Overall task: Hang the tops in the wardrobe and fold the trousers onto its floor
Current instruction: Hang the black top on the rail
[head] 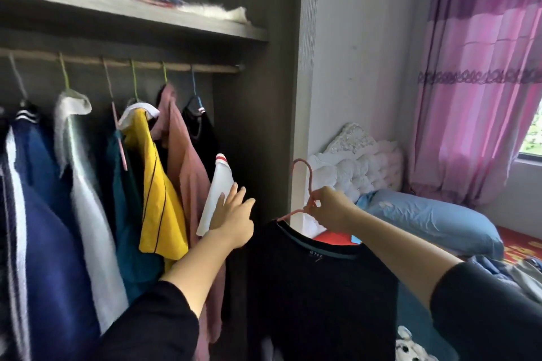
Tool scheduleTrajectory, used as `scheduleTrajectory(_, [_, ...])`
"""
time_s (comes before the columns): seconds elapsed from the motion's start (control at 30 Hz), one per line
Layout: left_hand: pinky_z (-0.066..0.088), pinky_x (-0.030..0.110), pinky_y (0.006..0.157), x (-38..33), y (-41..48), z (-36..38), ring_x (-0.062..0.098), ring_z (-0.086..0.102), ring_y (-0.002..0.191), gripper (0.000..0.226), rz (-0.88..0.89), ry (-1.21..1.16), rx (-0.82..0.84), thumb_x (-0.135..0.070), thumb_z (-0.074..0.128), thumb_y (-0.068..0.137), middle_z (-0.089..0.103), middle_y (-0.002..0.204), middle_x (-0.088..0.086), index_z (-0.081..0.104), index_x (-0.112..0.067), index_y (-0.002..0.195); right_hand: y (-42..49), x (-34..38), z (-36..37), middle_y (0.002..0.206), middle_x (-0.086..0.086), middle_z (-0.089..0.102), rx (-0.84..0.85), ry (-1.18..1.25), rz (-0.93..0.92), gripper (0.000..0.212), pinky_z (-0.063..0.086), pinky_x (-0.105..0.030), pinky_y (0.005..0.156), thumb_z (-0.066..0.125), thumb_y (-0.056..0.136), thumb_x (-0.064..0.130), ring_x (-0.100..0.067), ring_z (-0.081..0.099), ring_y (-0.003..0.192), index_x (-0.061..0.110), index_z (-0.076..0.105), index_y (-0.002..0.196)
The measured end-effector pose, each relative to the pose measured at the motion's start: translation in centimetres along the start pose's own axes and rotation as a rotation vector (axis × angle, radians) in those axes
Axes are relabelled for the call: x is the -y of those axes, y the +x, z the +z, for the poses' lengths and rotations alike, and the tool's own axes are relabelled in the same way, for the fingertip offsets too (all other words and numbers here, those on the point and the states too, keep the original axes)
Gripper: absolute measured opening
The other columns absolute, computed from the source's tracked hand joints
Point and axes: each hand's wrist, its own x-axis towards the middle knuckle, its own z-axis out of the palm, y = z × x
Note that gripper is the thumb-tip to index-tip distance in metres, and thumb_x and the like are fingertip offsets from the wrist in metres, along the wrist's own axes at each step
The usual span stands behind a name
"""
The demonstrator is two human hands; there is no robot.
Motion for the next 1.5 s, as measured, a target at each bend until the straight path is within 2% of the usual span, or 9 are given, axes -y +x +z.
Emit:
scheduleTrajectory(0.17, [-0.002,0.041,0.119,3.2,5.1,-2.7,0.023,-0.008,0.148,0.053,0.045,0.108,-0.141,-0.017,0.038,0.094,0.01,0.161,0.006,0.033,-0.021,0.147,5.4,3.1,-0.3,0.065,-0.002,0.056,0.016,0.292,0.056,0.015,0.036,-0.019,0.039,0.048,0.097,0.014,-0.01,0.043,0.044,0.012,0.063,0.097])
scheduleTrajectory(0.43, [0.0,0.043,0.118,7.9,13.1,-5.4,0.021,-0.001,0.148,0.049,-0.019,0.079,-0.201,-0.031,0.042,0.095,0.019,0.159,0.003,0.042,-0.025,0.143,15.9,8.8,1.4,0.072,-0.004,0.06,-0.089,0.406,-0.048,0.018,0.038,-0.016,0.035,0.045,0.099,0.016,-0.011,0.05,0.045,0.012,0.061,0.092])
scheduleTrajectory(0.73, [0.001,0.042,0.118,12.7,21.2,-8.5,0.02,0.003,0.148,0.05,-0.049,0.117,-0.278,-0.04,0.045,0.093,0.019,0.159,0.003,0.043,-0.028,0.142,28.0,15.3,0.8,0.095,-0.012,0.067,-0.208,0.484,-0.135,0.02,0.054,-0.036,0.068,0.05,0.095,0.013,-0.027,0.065,0.084,0.007,0.067,0.104])
scheduleTrajectory(0.9, [0.001,0.044,0.118,14.7,25.0,-11.0,0.024,-0.001,0.148,0.059,-0.065,0.178,-0.33,-0.038,0.046,0.092,0.009,0.161,0.007,0.031,-0.027,0.148,32.3,18.5,0.5,0.098,-0.012,0.065,-0.24,0.433,-0.22,0.017,0.055,-0.036,0.077,0.051,0.094,0.009,-0.025,0.064,0.09,0.005,0.064,0.105])
scheduleTrajectory(1.0, [0.002,0.045,0.118,15.6,27.2,-13.0,0.027,0.0,0.148,0.064,-0.079,0.28,-0.37,-0.038,0.045,0.092,0.006,0.161,0.011,0.023,-0.024,0.15,34.7,20.0,-0.2,0.098,-0.012,0.064,-0.269,0.402,-0.248,0.015,0.054,-0.036,0.076,0.052,0.093,0.01,-0.025,0.063,0.09,0.005,0.062,0.103])
scheduleTrajectory(1.1, [0.002,0.045,0.118,16.6,29.1,-15.0,0.027,0.001,0.148,0.07,-0.105,0.346,-0.406,-0.038,0.047,0.091,0.006,0.16,0.012,0.017,-0.022,0.152,36.9,21.2,-0.8,0.101,-0.012,0.063,-0.297,0.389,-0.254,0.015,0.054,-0.039,0.083,0.054,0.093,0.011,-0.027,0.062,0.094,0.005,0.06,0.106])
scheduleTrajectory(1.23, [-0.001,0.046,0.119,18.7,30.7,-16.2,0.025,0.002,0.148,0.075,-0.144,0.347,-0.415,-0.037,0.05,0.09,0.006,0.161,0.007,0.012,-0.023,0.152,39.7,22.4,-1.3,0.1,-0.009,0.062,-0.309,0.369,-0.264,0.008,0.054,-0.037,0.079,0.054,0.092,0.01,-0.026,0.062,0.091,0.009,0.058,0.099])
scheduleTrajectory(1.33, [0.0,0.041,0.118,20.3,31.2,-15.9,0.025,0.008,0.147,0.078,-0.105,0.378,-0.452,-0.039,0.053,0.088,0.013,0.159,0.004,0.012,-0.022,0.152,41.4,23.0,-1.2,0.102,-0.011,0.063,-0.296,0.358,-0.245,0.014,0.053,-0.034,0.073,0.053,0.093,0.009,-0.025,0.062,0.09,0.007,0.061,0.105])
scheduleTrajectory(1.5, [0.005,0.035,0.117,21.1,31.7,-15.2,0.026,0.015,0.144,0.08,-0.058,0.375,-0.568,-0.041,0.057,0.084,0.022,0.157,0.003,0.018,-0.021,0.152,43.1,23.0,0.2,0.109,-0.015,0.064,-0.305,0.353,-0.209,0.02,0.049,-0.032,0.079,0.053,0.092,0.009,-0.031,0.062,0.104,0.002,0.062,0.108])
